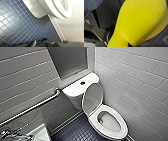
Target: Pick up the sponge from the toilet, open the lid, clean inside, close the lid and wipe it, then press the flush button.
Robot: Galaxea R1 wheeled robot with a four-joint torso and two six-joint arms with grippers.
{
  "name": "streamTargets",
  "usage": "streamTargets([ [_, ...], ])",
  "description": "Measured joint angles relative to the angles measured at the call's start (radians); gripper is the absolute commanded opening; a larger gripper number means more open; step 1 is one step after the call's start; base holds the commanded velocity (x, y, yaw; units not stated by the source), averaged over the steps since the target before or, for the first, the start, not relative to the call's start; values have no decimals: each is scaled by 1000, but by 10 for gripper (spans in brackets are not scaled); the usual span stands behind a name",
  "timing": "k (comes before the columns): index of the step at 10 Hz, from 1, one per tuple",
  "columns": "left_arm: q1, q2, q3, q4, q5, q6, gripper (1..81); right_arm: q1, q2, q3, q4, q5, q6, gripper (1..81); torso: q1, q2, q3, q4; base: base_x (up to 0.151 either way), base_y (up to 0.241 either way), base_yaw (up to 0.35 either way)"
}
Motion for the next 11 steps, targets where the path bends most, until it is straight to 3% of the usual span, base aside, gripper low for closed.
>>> streamTargets([
  [1,-46,0,0,-39,20,0,811,-8,23,-12,54,-25,-66,10,0,0,0,0,0,0,0],
  [3,-122,6,0,-115,47,0,811,-22,36,-12,257,-45,-287,10,0,0,0,0,0,0,0],
  [4,-155,21,-10,-151,58,0,811,-22,36,-8,319,-40,-356,10,0,0,0,0,0,0,0],
  [6,-218,59,-74,-237,71,-4,811,-36,31,39,344,-32,-409,10,0,0,0,0,0,0,0],
  [8,-292,89,-170,-328,63,-7,811,-85,26,38,346,-19,-414,10,0,0,0,0,0,0,0],
  [11,-351,143,-299,-435,58,-26,811,-73,23,7,346,3,-419,10,0,1,0,0,0,0,0],
])
